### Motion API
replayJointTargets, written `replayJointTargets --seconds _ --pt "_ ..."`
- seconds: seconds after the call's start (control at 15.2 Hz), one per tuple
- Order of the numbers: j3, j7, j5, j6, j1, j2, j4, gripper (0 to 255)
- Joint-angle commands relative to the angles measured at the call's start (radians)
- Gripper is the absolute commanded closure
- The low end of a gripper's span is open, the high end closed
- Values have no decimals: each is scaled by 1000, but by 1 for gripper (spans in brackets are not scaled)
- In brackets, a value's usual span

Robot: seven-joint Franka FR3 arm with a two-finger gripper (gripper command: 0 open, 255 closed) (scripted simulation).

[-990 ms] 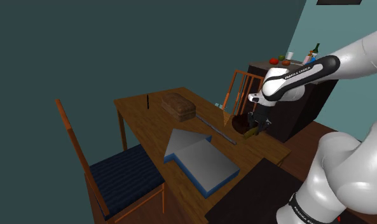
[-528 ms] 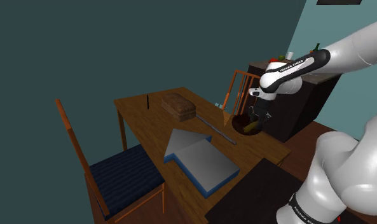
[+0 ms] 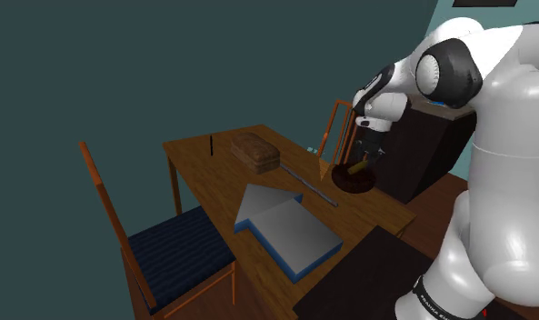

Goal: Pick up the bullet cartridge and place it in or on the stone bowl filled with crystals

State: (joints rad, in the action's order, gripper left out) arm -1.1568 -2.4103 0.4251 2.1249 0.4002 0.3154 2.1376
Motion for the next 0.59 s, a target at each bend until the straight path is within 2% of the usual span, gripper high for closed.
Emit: replayJointTargets --seconds 0.0,0.26,0.33,0.53 --pt "70 -56 73 -49 -108 90 -96 255" --pt "169 -110 157 -148 -293 245 -308 255" --pt "198 -119 180 -185 -356 299 -393 255" --pt "215 -131 198 -158 -366 318 -381 255"
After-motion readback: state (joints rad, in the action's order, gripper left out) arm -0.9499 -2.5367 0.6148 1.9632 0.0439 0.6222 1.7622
